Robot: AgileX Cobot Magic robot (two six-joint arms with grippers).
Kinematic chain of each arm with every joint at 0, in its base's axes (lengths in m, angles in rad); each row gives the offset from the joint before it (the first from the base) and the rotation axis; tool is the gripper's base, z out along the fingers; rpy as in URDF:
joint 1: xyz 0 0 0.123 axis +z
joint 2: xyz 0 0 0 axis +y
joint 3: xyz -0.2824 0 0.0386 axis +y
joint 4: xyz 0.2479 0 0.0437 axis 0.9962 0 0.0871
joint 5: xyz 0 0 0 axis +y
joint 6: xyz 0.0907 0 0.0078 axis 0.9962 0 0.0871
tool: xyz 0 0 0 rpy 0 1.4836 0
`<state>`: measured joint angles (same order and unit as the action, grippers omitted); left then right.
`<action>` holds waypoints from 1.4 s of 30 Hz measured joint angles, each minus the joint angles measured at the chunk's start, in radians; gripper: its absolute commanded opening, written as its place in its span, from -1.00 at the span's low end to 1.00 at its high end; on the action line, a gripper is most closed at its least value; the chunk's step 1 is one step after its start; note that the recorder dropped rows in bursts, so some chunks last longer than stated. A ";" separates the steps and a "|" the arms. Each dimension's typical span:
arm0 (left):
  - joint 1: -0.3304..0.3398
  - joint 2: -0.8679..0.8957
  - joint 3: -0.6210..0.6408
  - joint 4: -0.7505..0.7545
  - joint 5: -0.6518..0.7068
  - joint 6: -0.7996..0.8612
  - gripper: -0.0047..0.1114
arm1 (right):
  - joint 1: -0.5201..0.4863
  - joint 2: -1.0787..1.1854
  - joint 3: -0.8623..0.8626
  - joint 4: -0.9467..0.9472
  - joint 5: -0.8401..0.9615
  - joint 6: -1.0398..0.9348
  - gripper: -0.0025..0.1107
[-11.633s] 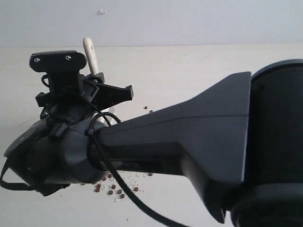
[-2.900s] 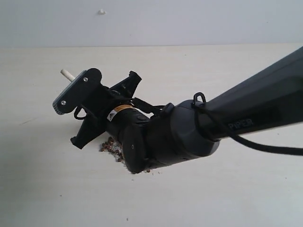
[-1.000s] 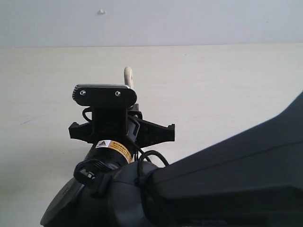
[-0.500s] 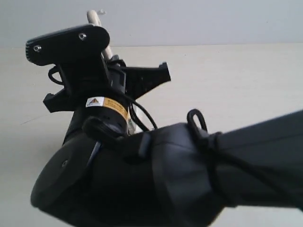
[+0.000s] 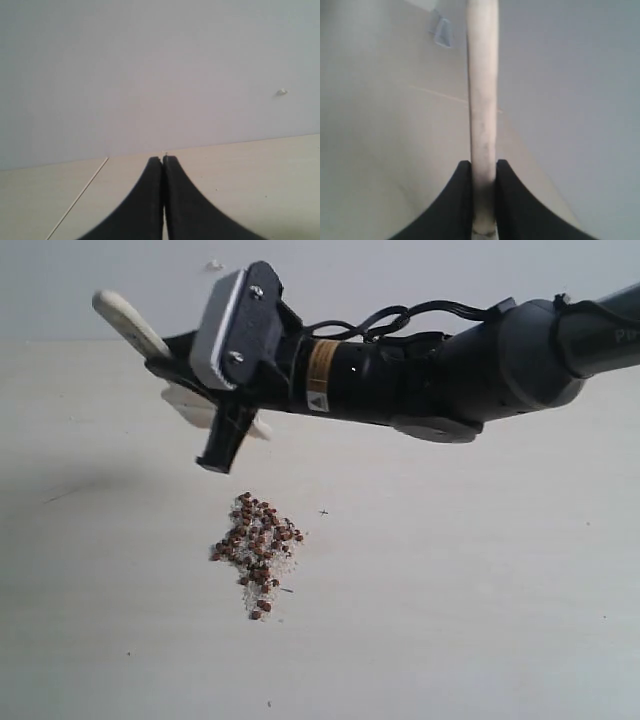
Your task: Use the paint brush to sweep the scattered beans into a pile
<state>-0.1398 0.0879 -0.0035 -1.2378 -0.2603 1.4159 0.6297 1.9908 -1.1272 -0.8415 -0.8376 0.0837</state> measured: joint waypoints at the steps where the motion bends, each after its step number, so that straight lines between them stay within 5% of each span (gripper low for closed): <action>1: 0.000 0.000 0.000 0.000 0.000 0.000 -0.92 | -0.026 0.011 0.000 -0.067 -0.025 0.047 -0.96; 9: 0.000 0.000 0.000 0.000 0.000 0.000 -0.92 | -0.146 0.099 -0.032 -0.422 -0.201 0.129 -0.96; 31: 0.000 0.000 0.000 0.000 0.000 0.000 -0.92 | -0.164 0.245 -0.158 -0.656 -0.338 0.445 -0.96; 42: 0.000 0.000 0.000 0.000 0.000 0.000 -0.92 | -0.164 0.218 -0.158 -0.651 -0.311 0.450 -0.96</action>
<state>-0.1398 0.0879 -0.0035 -1.2378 -0.2603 1.4159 0.4662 2.2088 -1.2856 -1.4923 -1.1481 0.5335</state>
